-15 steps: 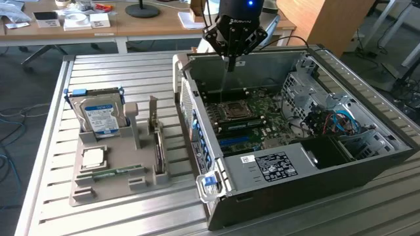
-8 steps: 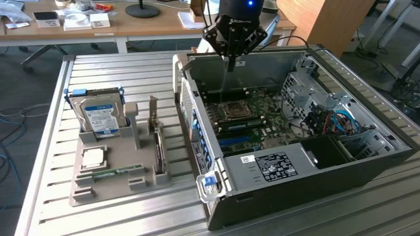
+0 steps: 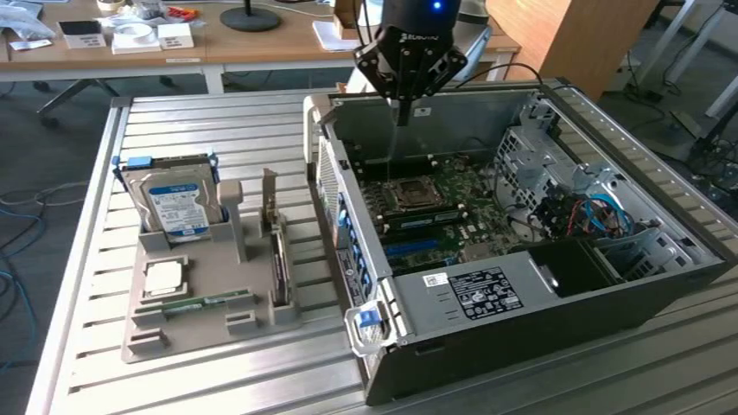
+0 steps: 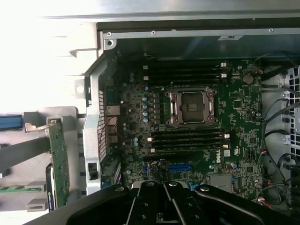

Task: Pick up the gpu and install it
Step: 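Reach for the gpu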

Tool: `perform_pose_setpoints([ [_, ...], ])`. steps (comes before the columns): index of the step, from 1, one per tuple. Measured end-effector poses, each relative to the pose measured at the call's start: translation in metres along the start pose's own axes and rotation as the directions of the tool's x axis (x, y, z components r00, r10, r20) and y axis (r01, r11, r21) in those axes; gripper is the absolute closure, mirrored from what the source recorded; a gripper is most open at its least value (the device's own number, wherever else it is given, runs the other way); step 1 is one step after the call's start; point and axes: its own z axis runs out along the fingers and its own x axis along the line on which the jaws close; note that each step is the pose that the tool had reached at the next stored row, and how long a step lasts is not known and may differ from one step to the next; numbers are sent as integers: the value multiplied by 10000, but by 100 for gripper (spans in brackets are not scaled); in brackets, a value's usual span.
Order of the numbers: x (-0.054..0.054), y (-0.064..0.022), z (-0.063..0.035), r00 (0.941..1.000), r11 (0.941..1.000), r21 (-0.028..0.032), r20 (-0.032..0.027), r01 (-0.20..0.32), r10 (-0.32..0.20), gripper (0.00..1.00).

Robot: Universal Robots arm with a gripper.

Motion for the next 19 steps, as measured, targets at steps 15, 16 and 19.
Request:
perform_pose_setpoints([
  [15,46,-4,-1,10000,10000,0,0,1,-1,89],
  [16,48,-4,-1,10000,10000,1,0,1,-1,89],
  [19,54,-4,-2,10000,10000,1,-1,1,-1,89],
])
